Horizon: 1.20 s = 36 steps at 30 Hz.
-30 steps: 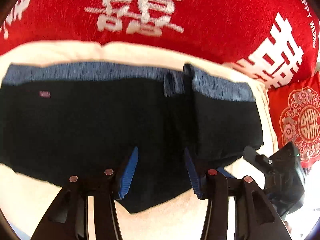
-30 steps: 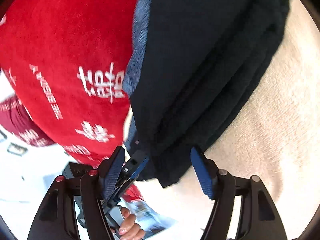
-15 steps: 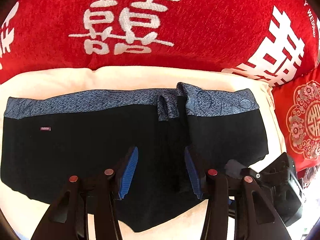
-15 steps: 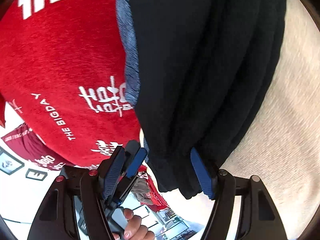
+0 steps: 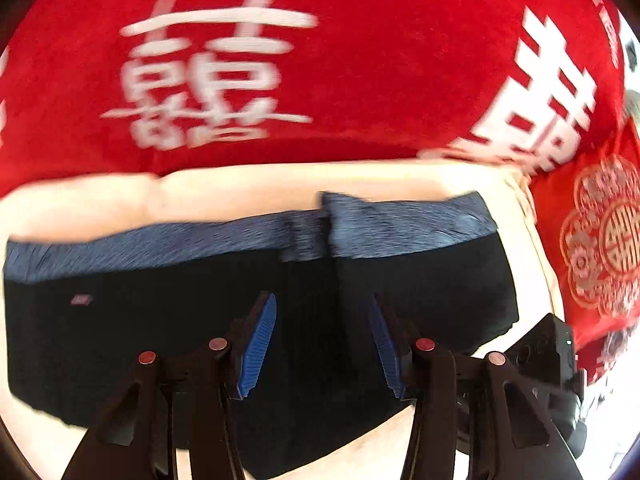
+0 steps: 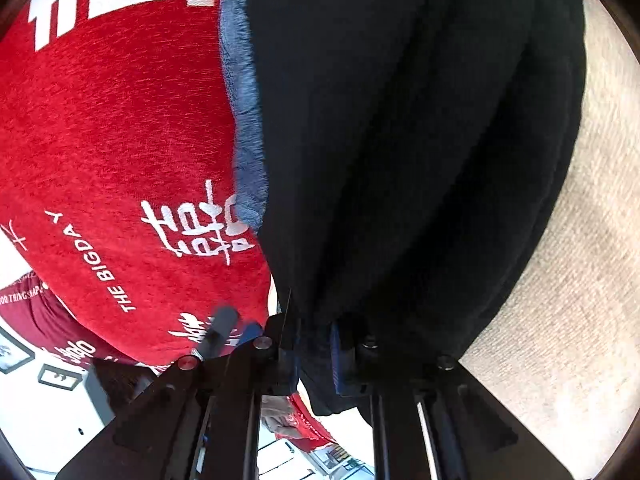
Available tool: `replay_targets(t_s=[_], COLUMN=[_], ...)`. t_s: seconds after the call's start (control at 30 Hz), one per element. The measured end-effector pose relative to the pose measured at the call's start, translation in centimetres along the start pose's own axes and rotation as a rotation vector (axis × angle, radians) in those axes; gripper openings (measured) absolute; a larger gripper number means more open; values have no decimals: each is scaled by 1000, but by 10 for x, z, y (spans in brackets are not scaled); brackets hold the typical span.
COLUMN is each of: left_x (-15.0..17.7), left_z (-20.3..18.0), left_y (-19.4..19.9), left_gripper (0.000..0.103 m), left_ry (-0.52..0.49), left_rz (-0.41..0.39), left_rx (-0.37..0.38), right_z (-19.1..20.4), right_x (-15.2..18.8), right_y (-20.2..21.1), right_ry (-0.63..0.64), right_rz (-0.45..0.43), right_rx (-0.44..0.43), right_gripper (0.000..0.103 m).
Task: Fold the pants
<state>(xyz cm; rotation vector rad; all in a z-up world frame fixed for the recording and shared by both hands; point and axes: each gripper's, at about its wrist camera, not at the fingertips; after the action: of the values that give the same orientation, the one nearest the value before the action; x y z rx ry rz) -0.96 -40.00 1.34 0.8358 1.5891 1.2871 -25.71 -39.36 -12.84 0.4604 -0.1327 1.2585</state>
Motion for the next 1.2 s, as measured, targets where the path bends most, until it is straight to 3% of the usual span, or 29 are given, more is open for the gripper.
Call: replay_targets(t_s=[0.2,0.33,0.43,0.5,0.53,0.57,0.6,0.67,0.73,0.77,0.8,0.9,1.07,1.13,1.17,1.2], left_x=[13,40,51,51,50,48,46,38,27,20,12,-4,-5,1,4,7], left_z=[-20,-15,-12,-12,-9,-6,-3,0,-7,-10,-17,-47,-55,-45,-39,-33], left_y=[-4,-38,-37,-30,-24,-19,-11,0,6,5,3,-8,-47,-52,-54,-57], left_gripper=[50,50,50,66,66,66,66,66,66,66,66,66,66,75,89,91], left_ry=[-45,-45,-63,-74,-64,-56,-45,-23,-20,-23,-32,-66,-63,-40,-34,-24], left_rz=[11,91,37,36,29,23,11,-14,-34,-39,-47,-69,-35,-34,-14,16], left_rx=[0,-67,-66,-123,-128,-125,-127,-134,-136,-136,-138,-139,-239,-237,-262,-256], right_z=[23,-12,-22,-9,2,12,31,60,92,107,119,144,135,112,108,104], right_x=[13,17,10,7,8,7,4,-10,-36,-52,-67,-101,-121,-124,-121,-117], right_y=[6,-4,-7,-5,-1,4,16,40,57,58,55,32,-39,-59,-60,-57], right_ry=[109,82,43,86,129,174,260,395,518,569,606,701,827,787,781,783], right_rz=[92,137,193,282,323,341,340,279,192,164,143,135,282,354,356,366], right_rx=[47,159,126,163,189,211,243,292,343,386,432,494,611,642,608,599], right_gripper=[12,12,14,22,26,37,44,45,34,6,2,2,2,2,2,2])
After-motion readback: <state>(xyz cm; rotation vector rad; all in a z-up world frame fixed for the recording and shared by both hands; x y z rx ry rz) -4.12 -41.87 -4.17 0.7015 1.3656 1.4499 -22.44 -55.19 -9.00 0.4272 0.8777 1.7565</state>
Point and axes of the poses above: each gripper's, at about its wrist camera, not at the fingertips, and y roughly against the way its jaws point, z to its left, x to its underside, and after that the axes turned 14 degrees about -x, right-handed
